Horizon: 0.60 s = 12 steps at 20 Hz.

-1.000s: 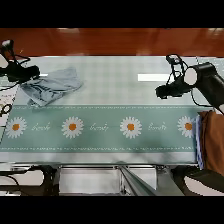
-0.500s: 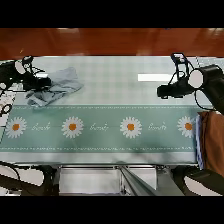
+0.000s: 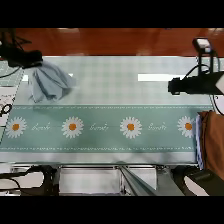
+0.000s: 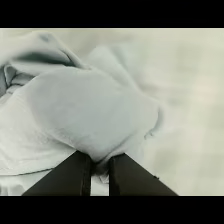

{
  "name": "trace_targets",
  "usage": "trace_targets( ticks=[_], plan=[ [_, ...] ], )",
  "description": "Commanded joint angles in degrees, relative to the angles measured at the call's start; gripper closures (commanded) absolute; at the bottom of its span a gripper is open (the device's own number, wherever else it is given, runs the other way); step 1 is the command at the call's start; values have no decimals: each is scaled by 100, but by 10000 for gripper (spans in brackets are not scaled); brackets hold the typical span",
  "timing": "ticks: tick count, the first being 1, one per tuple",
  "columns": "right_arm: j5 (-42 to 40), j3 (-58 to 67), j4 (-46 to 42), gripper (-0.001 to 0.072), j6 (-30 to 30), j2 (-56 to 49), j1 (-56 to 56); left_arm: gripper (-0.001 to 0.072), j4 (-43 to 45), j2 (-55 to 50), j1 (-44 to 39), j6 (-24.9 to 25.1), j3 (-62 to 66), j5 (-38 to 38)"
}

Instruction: Fold the shirts.

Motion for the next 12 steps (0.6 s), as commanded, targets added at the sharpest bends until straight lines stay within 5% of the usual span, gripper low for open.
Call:
trace_targets(
  ticks=[1, 12],
  plan=[
    [197, 2, 4, 303, 4, 909, 2, 673, -208, 780, -332, -2, 710, -199],
    [844, 2, -44, 303, 9, 2573, 2, 673, -352, 1919, -2542, -79, 2192, -612]
  ],
)
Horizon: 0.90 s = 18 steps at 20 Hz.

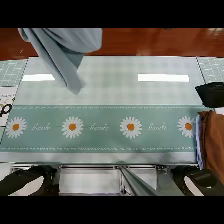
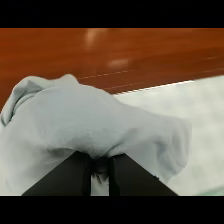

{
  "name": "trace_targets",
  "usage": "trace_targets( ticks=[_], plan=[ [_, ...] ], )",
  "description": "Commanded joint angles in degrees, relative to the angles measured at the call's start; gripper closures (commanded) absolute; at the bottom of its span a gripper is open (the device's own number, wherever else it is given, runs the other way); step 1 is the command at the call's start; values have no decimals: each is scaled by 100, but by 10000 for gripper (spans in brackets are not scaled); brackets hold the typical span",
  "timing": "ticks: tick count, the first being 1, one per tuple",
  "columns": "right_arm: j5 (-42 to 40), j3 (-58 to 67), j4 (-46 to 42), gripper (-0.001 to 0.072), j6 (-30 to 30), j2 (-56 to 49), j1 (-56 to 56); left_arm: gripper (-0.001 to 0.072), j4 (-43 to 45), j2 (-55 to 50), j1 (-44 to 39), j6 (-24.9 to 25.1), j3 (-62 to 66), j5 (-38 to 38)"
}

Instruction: Fold the shirts.

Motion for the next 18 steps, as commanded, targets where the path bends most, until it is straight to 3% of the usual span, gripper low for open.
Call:
trace_targets(
  ticks=[1, 9, 14, 18],
  plan=[
    [203, 2, -61, 303, 4, 396, 2, 673, -83, 269, -986, -111, -9, -17],
    [461, 2, -151, 303, 70, 509, 2, 673, -15, 748, -2756, -852, -1980, 1445],
    [463, -4, -170, 303, 107, 492, 2, 673, 129, 1637, -2946, -1991, -4990, 2428],
    [391, -236, -118, 303, 175, 481, 2, 673, 350, 1917, -2734, -2566, -7589, 2483]
  ],
)
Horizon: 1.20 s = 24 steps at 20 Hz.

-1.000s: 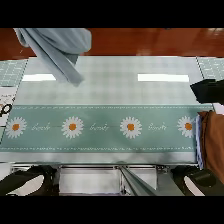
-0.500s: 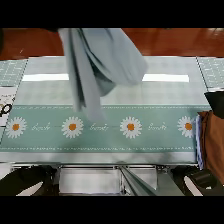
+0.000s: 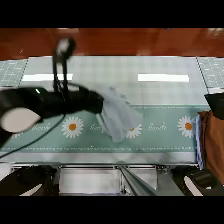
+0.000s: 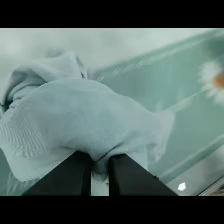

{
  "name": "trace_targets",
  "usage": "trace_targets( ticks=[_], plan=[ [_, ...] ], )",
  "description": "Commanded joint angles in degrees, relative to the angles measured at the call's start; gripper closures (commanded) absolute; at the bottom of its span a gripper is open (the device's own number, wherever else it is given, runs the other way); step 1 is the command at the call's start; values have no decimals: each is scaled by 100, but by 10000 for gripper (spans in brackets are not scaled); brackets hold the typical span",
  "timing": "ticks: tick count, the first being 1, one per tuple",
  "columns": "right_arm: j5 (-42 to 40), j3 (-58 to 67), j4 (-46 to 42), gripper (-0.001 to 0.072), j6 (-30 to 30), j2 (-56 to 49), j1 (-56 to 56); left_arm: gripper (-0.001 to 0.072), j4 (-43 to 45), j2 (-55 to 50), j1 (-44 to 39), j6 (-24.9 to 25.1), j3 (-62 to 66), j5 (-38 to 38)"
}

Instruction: Fold the shirts.

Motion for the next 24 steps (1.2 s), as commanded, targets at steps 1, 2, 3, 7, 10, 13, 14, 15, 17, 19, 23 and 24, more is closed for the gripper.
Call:
trace_targets(
  ticks=[1, 2, 3, 7, 10, 13, 14, 15, 17, 19, 23, 24],
  plan=[
    [-116, -275, 114, 302, 42, -7, 2, 673, 109, 208, 105, -509, -2109, 168],
    [-251, -433, 262, 302, 63, -7, 2, 672, 22, 201, 92, -511, -2439, 157],
    [-380, -577, 511, 302, 50, -7, 2, 647, -151, 201, 94, -511, -2629, 140],
    [-1180, -892, 717, 302, 39, -129, -4, 198, 90, 219, 267, -90, -2024, -953],
    [-960, -15, -426, 302, -245, -208, -9, 199, 1563, 387, 778, 83, -487, -2732],
    [31, 531, -3167, 302, 256, -190, -435, 200, 2544, 953, 1768, -9, 363, -2328],
    [435, 446, -3309, 302, 308, -190, -748, 201, 2225, 1051, 2249, -254, 323, -1969],
    [632, 221, -3042, 302, 306, -190, -1058, 201, 1412, 1021, 2817, -273, 181, -1770],
    [535, -577, -1825, 302, 90, -205, -1615, 201, -1078, 675, 3751, 887, -400, -1537],
    [138, -1471, -490, 302, -304, -304, -2020, 201, -3397, -2, 4341, 2638, -868, -1744],
    [85, -2540, 1473, 302, -1200, -798, -2293, 200, -4317, -1561, 4404, 3506, -911, -2389],
    [83, -2640, 1620, 303, -1268, -872, -2293, 200, -4253, -1867, 4317, 3504, -911, -2387]
  ],
)
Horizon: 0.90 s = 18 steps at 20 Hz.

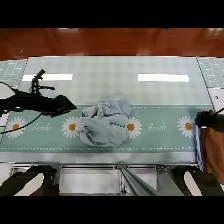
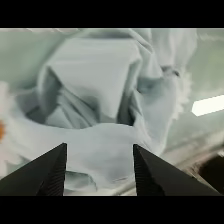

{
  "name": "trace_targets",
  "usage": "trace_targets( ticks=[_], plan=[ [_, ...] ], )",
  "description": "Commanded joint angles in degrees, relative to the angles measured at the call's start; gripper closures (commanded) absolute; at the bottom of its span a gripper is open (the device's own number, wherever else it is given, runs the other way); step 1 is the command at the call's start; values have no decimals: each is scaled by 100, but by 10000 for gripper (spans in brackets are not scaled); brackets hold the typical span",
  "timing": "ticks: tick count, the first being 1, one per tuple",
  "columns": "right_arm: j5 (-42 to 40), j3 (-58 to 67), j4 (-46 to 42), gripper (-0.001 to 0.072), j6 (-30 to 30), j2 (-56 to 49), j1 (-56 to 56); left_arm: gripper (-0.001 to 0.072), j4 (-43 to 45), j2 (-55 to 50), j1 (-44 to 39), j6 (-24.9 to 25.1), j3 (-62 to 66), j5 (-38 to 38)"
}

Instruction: Fold the shirts.

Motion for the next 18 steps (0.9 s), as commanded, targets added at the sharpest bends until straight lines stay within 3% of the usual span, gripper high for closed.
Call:
trace_targets(
  ticks=[1, 7, 8, 9, 10, 13, 18],
  plan=[
    [-52, -640, 1268, 302, -516, -291, -188, 200, -940, -1176, 0, 763, -94, -297],
    [-291, -654, 1298, 303, -505, -308, -188, 201, -732, -2111, -1176, 1001, -59, -114],
    [-358, -654, 1362, 303, -505, -339, -188, 271, -734, -2194, -1320, 1117, 9, -70],
    [-402, -654, 1482, 303, -507, -411, -188, 596, -734, -2221, -1373, 1325, 79, -111],
    [-455, -654, 1646, 303, -535, -542, -177, 673, -730, -2194, -1368, 1432, 146, -129],
    [-881, -654, 2586, 303, -935, -1228, -177, 673, -601, -2026, -1049, 1429, 352, -212],
    [-1585, -645, 5403, 303, -2374, -3139, -125, 673, -601, -1665, -549, 1556, 358, -483]
  ],
)
